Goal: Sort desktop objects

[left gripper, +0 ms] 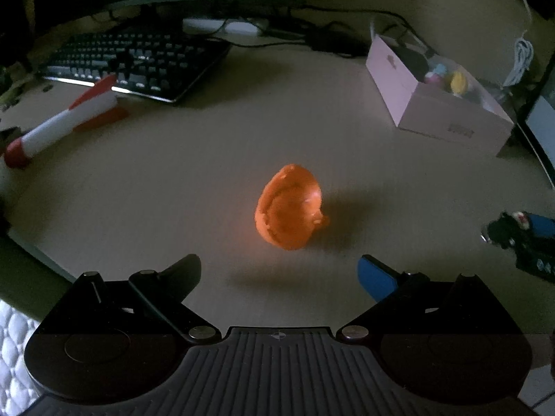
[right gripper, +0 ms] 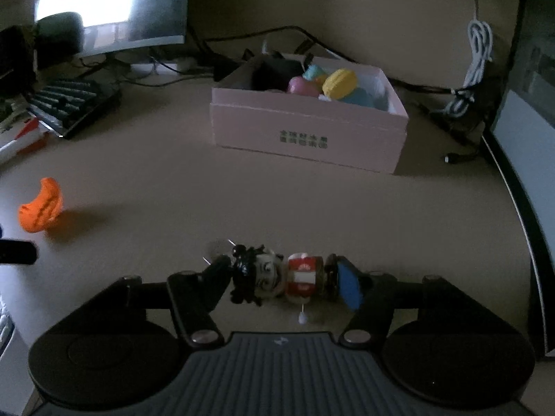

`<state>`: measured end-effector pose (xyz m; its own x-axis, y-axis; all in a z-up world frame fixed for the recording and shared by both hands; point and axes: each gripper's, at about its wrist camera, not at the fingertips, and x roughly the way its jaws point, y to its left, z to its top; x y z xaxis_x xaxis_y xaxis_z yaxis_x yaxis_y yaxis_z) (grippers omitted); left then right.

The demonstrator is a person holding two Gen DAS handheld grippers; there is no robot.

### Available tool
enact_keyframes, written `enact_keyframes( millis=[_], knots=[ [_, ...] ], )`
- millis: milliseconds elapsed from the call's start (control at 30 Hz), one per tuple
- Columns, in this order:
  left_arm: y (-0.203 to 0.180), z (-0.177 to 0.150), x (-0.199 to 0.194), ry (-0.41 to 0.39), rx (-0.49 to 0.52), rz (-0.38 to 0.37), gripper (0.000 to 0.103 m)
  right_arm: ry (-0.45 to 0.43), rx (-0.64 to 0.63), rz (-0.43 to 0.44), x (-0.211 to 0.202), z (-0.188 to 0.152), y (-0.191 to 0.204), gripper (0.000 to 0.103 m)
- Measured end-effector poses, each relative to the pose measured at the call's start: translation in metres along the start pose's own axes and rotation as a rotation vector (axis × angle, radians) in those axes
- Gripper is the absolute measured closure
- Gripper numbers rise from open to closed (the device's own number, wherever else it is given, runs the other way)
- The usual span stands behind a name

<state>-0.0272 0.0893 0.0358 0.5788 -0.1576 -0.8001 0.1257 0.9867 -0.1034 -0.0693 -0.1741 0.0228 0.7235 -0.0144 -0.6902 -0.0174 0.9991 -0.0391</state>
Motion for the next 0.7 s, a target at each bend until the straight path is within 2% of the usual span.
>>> enact_keyframes(
  millis=[133, 300, 367, 400, 433, 567, 700],
  knots=[
    [-0.010, 0.006, 0.006, -0.005, 0.006, -0.026, 0.003, -0.018, -0.003, -0.002, -0.014, -0.002, 0.001, 0.038],
    [-0.014, 0.015, 0.016, -0.066, 0.069, -0.005, 0.004, -0.017, -0.014, -0.011, -0.026, -0.009, 0.003, 0.038],
    [-0.016, 0.018, 0.020, -0.075, 0.105, 0.006, 0.010, -0.016, -0.029, -0.013, -0.030, -0.013, 0.005, 0.038],
    [-0.017, 0.018, 0.021, -0.072, 0.121, 0.010, 0.018, -0.017, -0.034, -0.016, -0.033, -0.014, 0.006, 0.038],
    [-0.018, 0.019, 0.023, -0.068, 0.133, 0.009, 0.022, -0.017, -0.038, -0.019, -0.035, -0.016, 0.007, 0.038],
    [-0.017, 0.018, 0.026, -0.071, 0.151, 0.000, 0.024, -0.015, -0.038, -0.028, -0.042, -0.020, 0.009, 0.038],
    [-0.018, 0.016, 0.027, -0.073, 0.166, 0.001, 0.045, -0.008, -0.037, -0.039, -0.047, -0.022, 0.008, 0.038]
  ],
)
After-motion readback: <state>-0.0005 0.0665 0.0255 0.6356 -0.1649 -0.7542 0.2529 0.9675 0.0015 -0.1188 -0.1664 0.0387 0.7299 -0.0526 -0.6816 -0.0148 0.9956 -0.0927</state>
